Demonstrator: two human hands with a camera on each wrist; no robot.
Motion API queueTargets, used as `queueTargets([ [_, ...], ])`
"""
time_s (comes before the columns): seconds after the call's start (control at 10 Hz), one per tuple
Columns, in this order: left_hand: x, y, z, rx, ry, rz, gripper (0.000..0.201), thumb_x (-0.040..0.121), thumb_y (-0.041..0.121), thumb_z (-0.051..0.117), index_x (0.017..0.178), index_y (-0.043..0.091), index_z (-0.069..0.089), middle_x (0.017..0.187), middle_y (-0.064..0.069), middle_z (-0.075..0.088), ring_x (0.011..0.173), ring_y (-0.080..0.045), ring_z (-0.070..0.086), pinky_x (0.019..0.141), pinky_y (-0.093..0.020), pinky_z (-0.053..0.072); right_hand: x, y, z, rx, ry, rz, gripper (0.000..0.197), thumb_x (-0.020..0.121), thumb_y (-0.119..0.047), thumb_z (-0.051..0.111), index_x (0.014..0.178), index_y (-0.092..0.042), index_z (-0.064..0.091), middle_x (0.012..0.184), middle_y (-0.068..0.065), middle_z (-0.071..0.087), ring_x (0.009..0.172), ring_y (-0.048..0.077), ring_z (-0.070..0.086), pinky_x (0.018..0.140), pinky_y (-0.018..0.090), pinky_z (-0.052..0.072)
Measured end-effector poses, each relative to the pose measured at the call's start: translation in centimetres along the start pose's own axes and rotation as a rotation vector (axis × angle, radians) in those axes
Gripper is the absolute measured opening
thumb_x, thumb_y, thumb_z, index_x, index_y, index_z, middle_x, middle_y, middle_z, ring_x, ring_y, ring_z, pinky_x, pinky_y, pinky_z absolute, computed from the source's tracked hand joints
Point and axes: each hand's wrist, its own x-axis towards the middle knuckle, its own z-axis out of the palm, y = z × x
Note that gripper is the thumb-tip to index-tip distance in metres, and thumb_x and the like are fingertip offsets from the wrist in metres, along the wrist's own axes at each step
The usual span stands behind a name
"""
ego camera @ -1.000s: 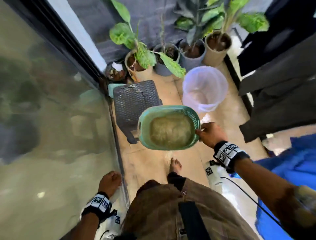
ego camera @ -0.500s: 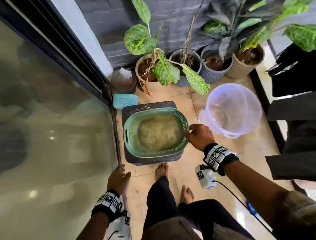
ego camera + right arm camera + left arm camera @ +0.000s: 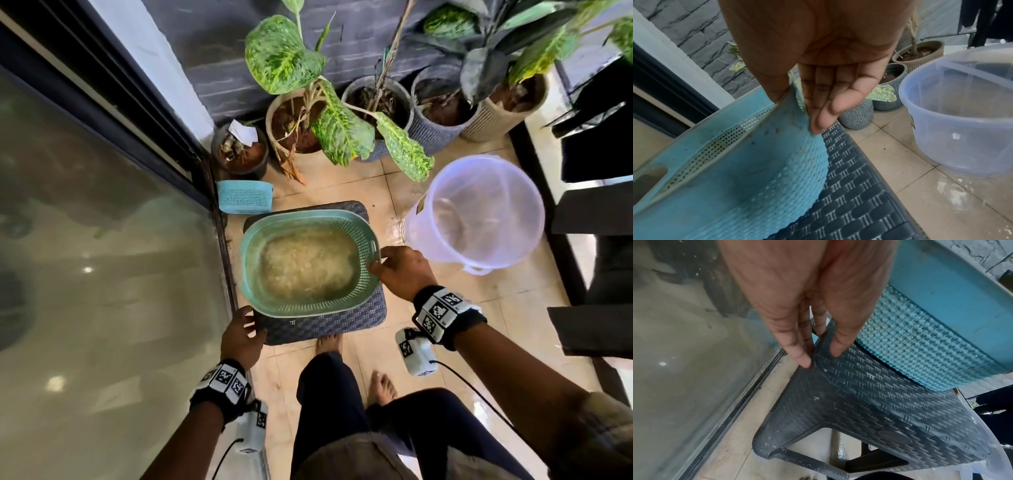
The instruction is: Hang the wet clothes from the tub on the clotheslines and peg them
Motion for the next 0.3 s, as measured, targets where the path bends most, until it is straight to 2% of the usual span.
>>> queueTargets([
  [0.1, 0.5, -0.5, -0.6, 0.051, -0.024, -0.016, 0.048, 0.086, -0.012, 0.060, 0.130, 0.004, 0.050, 0.105, -0.011, 0.063, 0.097, -0.035, 0.065, 0.083, -0.033, 0.049, 0.2, 0.0, 0.1, -0.018, -0.006, 0.025, 0.025, 0.088, -0.047, 0.059, 0.099, -0.028, 0.070, 0.082, -0.007, 0.073, 0.091, 0.023, 0.065, 0.078, 0.029, 0.045],
  [0.2, -0.3, 0.2, -1.2, 0.072, -0.059, -0.014, 0.048, 0.087, -0.007, 0.062, 0.132, 0.006, 0.051, 0.107, -0.011, 0.062, 0.099, -0.033, 0.064, 0.089, -0.035, 0.050, -0.7, -0.5, 0.0, -0.020, -0.016, 0.081, 0.040, 0.088, -0.057, 0.057, 0.114, -0.029, 0.066, 0.092, -0.008, 0.075, 0.100, 0.022, 0.064, 0.088, 0.033, 0.046],
  [0.3, -1.5, 0.9, -1.6, 0.104, -0.062, -0.015, 0.039, 0.090, 0.003, 0.065, 0.127, 0.010, 0.058, 0.108, -0.008, 0.062, 0.094, -0.025, 0.063, 0.092, -0.035, 0.050, -1.5, -1.0, -0.6, 0.010, 0.015, 0.127, 0.042, 0.088, -0.057, 0.059, 0.121, -0.031, 0.063, 0.094, -0.008, 0.074, 0.105, 0.020, 0.063, 0.092, 0.033, 0.044],
])
